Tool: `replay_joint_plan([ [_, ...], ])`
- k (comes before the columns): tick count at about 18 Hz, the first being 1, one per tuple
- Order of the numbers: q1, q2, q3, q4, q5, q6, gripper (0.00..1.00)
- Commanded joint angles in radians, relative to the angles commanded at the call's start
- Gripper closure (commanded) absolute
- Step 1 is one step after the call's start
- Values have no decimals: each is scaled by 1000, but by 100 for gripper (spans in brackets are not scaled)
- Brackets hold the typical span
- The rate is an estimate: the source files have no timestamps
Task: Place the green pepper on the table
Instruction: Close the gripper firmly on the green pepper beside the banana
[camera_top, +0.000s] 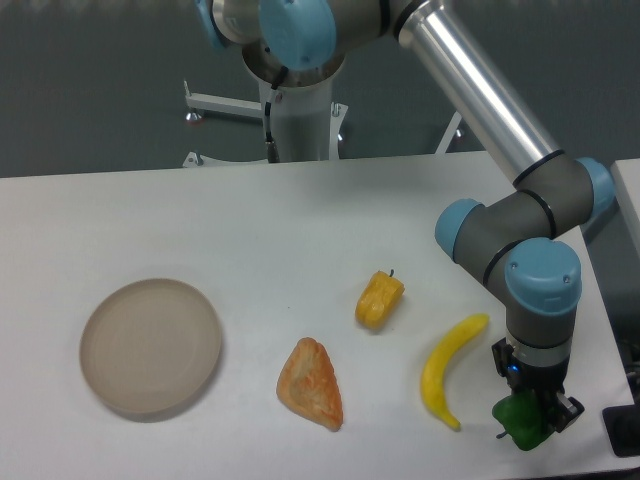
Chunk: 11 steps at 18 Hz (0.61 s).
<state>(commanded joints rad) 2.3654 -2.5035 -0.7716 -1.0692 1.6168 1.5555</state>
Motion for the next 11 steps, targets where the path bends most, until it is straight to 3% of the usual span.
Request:
replay_joint_plan([
  [11,0,21,-35,-3,-5,0,63],
])
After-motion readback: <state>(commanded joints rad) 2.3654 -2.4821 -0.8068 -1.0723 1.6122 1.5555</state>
